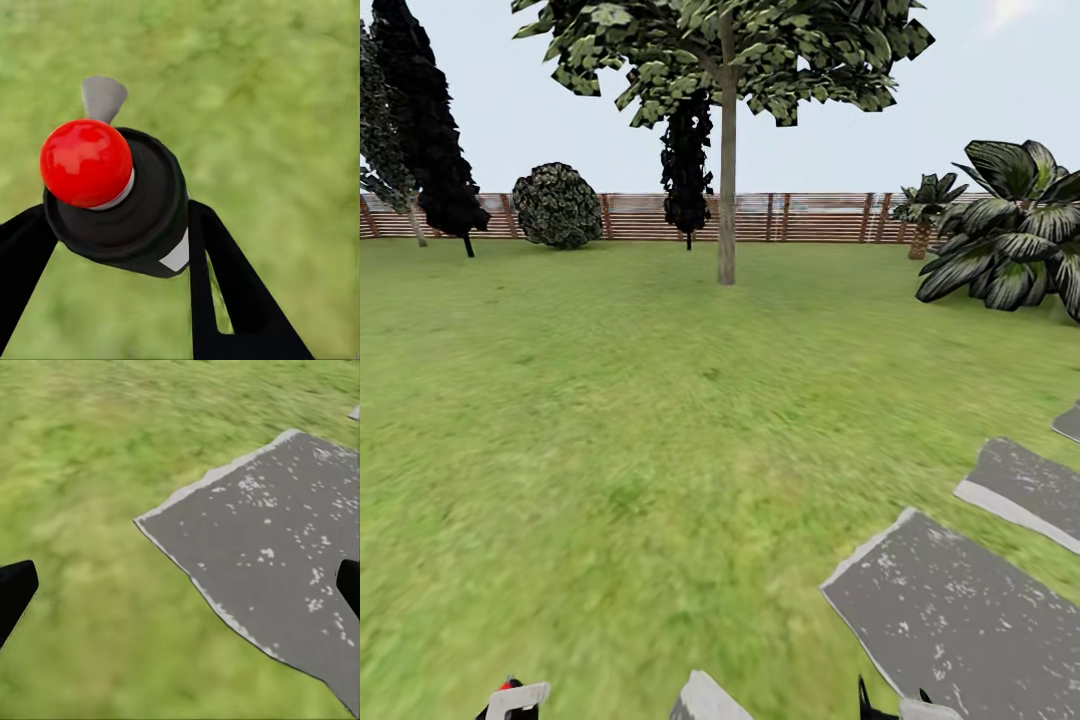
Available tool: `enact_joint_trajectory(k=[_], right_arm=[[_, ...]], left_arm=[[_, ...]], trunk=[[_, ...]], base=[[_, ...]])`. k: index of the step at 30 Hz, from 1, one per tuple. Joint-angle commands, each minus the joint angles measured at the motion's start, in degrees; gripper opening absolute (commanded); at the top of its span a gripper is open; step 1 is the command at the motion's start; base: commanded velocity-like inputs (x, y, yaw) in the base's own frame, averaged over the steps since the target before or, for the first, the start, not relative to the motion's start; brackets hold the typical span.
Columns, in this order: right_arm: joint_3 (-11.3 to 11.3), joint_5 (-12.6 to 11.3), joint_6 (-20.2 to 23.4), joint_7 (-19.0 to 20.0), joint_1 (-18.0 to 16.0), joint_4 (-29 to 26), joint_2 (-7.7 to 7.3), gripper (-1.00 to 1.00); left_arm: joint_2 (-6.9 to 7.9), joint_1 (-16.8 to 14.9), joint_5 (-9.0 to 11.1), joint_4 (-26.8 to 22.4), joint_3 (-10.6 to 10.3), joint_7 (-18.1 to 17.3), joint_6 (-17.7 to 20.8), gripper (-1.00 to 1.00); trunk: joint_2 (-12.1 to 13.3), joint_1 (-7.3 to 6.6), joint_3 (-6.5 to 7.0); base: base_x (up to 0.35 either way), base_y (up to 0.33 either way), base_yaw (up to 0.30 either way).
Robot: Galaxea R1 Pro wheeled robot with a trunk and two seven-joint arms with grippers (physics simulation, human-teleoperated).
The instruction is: In the garden, pick up the pesticide atomizer on the floor and spray pesticide onto both trees until each tree trunk is fully covered.
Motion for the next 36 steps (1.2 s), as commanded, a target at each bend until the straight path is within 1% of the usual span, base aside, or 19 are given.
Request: enact_joint_trajectory(k=[1,36], right_arm=[[-0.3,0.0,-0.2,0.1,0.0,0.0,0.0,1.0],[-0.3,0.0,-0.2,0.1,0.0,0.0,0.0,1.0]], left_arm=[[0.0,0.0,0.5,0.0,-0.1,-0.1,-0.2,-1.0],[-0.03,0.0,0.5,0.0,-0.1,-0.1,-0.2,-1.0]], trunk=[[0.0,0.02,-0.05],[0.0,0.02,-0.05]], base=[[0.341,0.0,0.0],[0.341,0.0,0.0]])
